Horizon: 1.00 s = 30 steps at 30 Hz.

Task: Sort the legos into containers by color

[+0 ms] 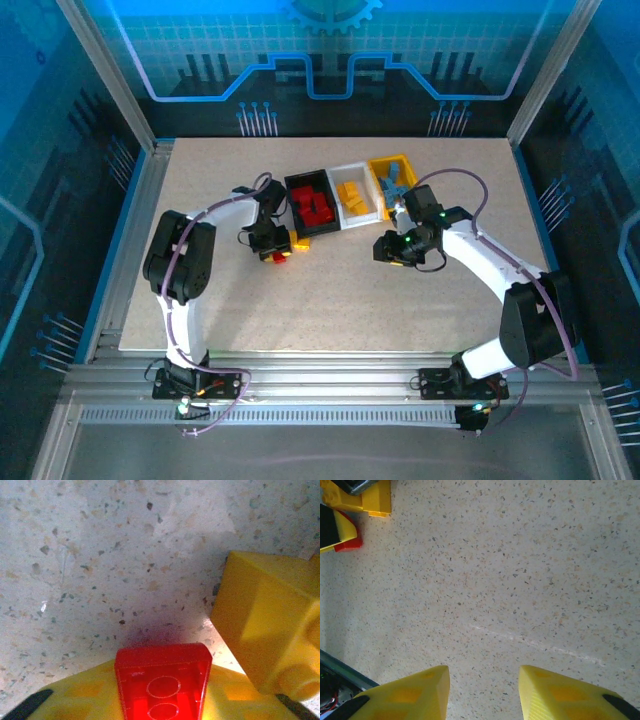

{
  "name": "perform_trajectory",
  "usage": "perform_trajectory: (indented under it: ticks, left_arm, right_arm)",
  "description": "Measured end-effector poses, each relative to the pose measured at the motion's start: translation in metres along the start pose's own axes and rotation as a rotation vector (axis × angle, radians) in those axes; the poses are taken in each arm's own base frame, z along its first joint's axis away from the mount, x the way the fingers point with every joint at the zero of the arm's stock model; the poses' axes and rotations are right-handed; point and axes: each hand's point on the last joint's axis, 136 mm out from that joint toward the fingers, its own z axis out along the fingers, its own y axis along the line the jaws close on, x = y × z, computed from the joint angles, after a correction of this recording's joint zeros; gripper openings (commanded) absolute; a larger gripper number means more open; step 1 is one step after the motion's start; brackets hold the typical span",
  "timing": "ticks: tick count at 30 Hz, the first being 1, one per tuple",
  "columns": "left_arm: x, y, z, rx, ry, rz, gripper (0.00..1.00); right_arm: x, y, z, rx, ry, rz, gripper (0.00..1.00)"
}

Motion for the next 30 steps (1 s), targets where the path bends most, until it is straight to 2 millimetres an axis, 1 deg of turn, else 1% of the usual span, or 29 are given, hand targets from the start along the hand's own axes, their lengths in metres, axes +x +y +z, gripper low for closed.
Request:
perform_trajectory:
  ticks: [1, 2, 4, 7, 10, 13, 16, 19, 20, 22, 23, 25, 30]
  left_arm:
    - [0.0, 0.0, 0.0, 0.003, 0.001, 0.003, 0.22]
    - [0.0, 0.001, -0.001, 0.005, 0.0, 0.001, 0.2]
    - [0.001, 0.002, -0.002, 0.008, -0.002, 0.0, 0.19]
    - [0.009, 0.01, -0.006, -0.007, 0.007, 0.002, 0.19]
    - [0.012, 0.013, -0.024, 0.0, -0.015, 0.015, 0.19]
    - [0.008, 0.004, -0.052, 0.043, -0.074, 0.042, 0.2]
    - [-0.009, -0.019, -0.084, 0.104, -0.142, 0.079, 0.2]
    - [-0.037, -0.051, -0.117, 0.179, -0.226, 0.123, 0.2]
    - [-0.046, -0.061, -0.125, 0.2, -0.248, 0.133, 0.2]
    - [-0.062, -0.077, -0.133, 0.229, -0.275, 0.147, 0.19]
    - [-0.07, -0.085, -0.135, 0.241, -0.282, 0.152, 0.2]
    - [-0.083, -0.096, -0.132, 0.252, -0.284, 0.163, 0.2]
    - [-0.107, -0.111, -0.108, 0.24, -0.252, 0.174, 0.2]
  right_arm:
    - [0.001, 0.0, 0.0, 0.001, 0.002, 0.001, 0.43]
    - [0.001, -0.001, 0.001, 0.001, 0.003, 0.002, 0.43]
    - [0.002, -0.001, 0.001, 0.002, 0.005, 0.005, 0.43]
    - [0.002, -0.001, 0.001, 0.002, 0.005, 0.006, 0.43]
    - [0.002, -0.001, 0.001, 0.002, 0.005, 0.006, 0.43]
    - [0.002, -0.001, 0.001, 0.002, 0.004, 0.006, 0.43]
    - [0.002, -0.001, 0.002, 0.001, 0.004, 0.01, 0.42]
    - [0.001, -0.001, 0.001, 0.001, 0.004, 0.013, 0.43]
    - [0.001, -0.001, 0.001, 0.002, 0.004, 0.014, 0.43]
    - [0.001, -0.002, 0.001, 0.004, 0.003, 0.016, 0.43]
    - [0.002, -0.002, 0.001, 0.005, 0.003, 0.016, 0.43]
    - [0.002, -0.002, 0.0, 0.01, 0.001, 0.015, 0.43]
    - [0.003, -0.001, -0.015, 0.02, -0.042, 0.002, 0.43]
